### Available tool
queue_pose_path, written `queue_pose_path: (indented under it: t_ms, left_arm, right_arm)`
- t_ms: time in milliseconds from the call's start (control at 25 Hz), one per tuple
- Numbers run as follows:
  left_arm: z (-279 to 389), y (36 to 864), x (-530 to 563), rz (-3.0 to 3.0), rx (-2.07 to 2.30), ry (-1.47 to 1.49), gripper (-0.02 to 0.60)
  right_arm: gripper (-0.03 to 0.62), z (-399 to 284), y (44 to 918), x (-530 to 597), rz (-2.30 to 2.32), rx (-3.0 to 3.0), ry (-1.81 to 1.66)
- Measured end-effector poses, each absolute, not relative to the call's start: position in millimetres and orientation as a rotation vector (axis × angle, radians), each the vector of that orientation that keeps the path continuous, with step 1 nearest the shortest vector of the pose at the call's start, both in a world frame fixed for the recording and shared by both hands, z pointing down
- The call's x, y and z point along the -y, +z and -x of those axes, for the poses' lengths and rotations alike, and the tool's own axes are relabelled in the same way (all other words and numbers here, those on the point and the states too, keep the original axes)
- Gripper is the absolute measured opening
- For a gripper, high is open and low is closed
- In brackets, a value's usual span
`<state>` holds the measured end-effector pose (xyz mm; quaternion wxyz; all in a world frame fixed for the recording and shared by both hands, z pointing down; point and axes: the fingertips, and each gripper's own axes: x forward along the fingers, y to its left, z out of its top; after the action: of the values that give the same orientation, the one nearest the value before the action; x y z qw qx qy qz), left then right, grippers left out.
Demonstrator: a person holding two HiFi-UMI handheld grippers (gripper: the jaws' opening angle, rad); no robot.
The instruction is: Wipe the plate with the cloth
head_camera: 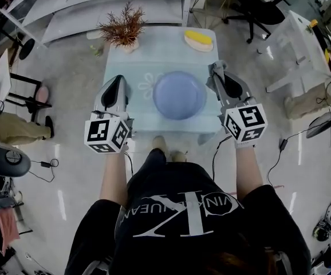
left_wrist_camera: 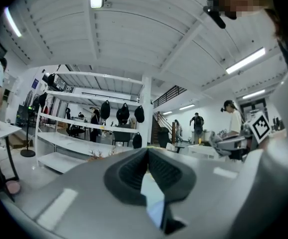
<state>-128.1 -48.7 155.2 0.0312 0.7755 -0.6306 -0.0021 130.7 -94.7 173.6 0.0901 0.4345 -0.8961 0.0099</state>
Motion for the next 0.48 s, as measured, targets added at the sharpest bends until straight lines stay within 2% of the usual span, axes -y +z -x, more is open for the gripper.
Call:
queue_pose_path:
  t_ms: [480]
  left_arm:
    - [139, 136, 53, -2.433, 2.007, -0.012, 0.0]
  right_arm:
    - [0.037, -129, 167, 94, -1.329, 2.666, 0.003]
